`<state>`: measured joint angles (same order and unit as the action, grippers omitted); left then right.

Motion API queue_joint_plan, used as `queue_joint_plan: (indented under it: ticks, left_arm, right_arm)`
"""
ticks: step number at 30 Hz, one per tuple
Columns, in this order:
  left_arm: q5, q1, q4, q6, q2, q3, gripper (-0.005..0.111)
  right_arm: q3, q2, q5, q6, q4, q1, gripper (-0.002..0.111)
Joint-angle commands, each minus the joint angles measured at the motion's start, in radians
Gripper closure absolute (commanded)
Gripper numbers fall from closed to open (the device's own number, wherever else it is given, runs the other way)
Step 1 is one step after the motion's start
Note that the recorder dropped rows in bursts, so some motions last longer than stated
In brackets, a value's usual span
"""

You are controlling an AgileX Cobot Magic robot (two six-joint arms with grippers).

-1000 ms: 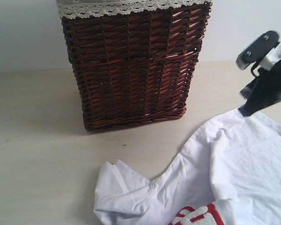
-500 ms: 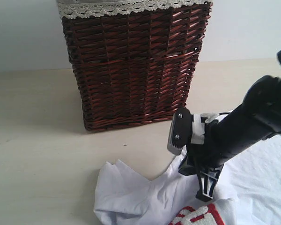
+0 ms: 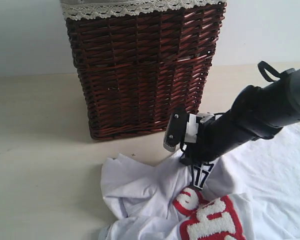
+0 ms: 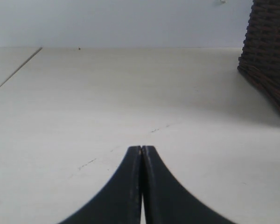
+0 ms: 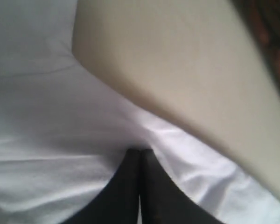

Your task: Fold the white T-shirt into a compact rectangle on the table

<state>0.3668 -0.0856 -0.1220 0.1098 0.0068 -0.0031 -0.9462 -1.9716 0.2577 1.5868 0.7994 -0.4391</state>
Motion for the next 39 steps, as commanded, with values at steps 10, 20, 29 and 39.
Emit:
queue_joint_plan:
  ticks: [10,20,29,39]
  left_arm:
    - [-0.004,0.0,-0.004,-0.001,-0.007,0.003,0.107]
    - [-0.004,0.0,-0.004,-0.001,-0.007,0.003,0.107]
    - [-0.004,0.0,-0.004,-0.001,-0.007,0.003,0.107]
    - [-0.004,0.0,-0.004,-0.001,-0.007,0.003,0.107]
  right_arm:
    - [-0.192,0.05,0.167,-0.345,-0.058,0.005,0.108]
    - [-0.01,0.386,0.519,-0.565,-0.614,0.219,0.108]
    - [0.319,0.364,0.233,-0.56,-0.73,0.579,0.108]
    - [0.341,0.219,0.037,-0.57,-0.799,0.757,0.108]
